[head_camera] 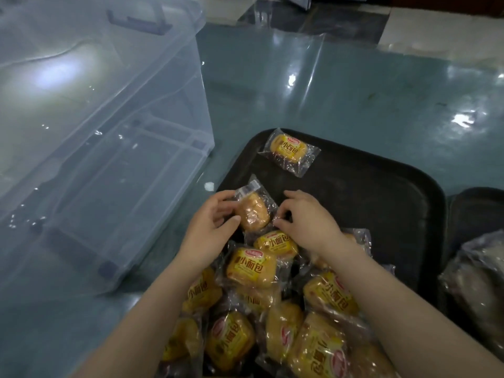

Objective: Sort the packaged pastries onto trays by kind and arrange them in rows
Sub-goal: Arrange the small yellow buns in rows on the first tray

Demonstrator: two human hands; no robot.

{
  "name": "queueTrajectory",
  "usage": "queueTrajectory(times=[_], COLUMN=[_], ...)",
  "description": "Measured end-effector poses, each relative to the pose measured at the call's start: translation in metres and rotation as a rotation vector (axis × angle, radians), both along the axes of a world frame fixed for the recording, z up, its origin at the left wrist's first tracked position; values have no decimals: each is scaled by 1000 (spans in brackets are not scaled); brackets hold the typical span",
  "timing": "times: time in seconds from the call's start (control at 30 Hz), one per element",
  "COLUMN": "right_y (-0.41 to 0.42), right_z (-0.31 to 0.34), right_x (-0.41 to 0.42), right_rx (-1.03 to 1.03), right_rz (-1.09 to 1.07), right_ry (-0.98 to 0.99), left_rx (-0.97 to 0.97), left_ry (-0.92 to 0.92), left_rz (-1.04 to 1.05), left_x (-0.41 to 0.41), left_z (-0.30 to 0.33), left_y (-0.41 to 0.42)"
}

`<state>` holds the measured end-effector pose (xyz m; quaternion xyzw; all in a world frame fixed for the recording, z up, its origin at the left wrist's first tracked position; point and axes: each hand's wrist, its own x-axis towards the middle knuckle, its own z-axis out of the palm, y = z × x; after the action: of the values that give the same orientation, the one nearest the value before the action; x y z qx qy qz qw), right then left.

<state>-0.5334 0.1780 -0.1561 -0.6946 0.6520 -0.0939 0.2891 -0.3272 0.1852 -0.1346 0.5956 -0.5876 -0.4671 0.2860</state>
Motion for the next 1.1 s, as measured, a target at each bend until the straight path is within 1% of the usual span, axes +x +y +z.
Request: queueTrajectory(times=[0.07,0.17,0.3,0.37,0.43,0.5,0.53,0.67,0.73,0.83,0.9,1.0,1.07,1.1], right_y=[13,25,35,38,40,42,43,47,49,47,45,42,39,36], right_z=[0,10,29,39,46,51,51,47,46,48,46,40,35,32], right_x=[6,10,19,25,30,32,32,27,26,26,25,20,13,9], right_rx=[-55,-67,-95,-71,-70,-80,-81,-86,-67,-24,3,-19,-42,-42], right_rz=[-92,-203,-261,-237,-202,-194,-210,-339,-344,-325,-333,-441,-565,-610], right_ry=[-80,-276,-465,-556,-625,-694,-720,-679,-694,-781,-826,-779,-716,-695], left_rx=[20,-11,-96,-136,-226,-263,-242,-66,-18,26,49,66,34,3], left_ry=[-12,-58,-148,-209,-232,-169,-112,150,270,352,350,318,174,50], left_rz=[-33,-67,-177,-221,-156,-61,-45,-78,-72,-46,-9,75,103,95], left_x=[6,9,0,-9,-15,-15,-12,1,6,11,11,11,13,16], left_z=[2,6,17,19,20,22,22,28,29,26,22,14,7,3], left_y=[16,29,27,27,29,31,32,36,37,37,34,26,20,18])
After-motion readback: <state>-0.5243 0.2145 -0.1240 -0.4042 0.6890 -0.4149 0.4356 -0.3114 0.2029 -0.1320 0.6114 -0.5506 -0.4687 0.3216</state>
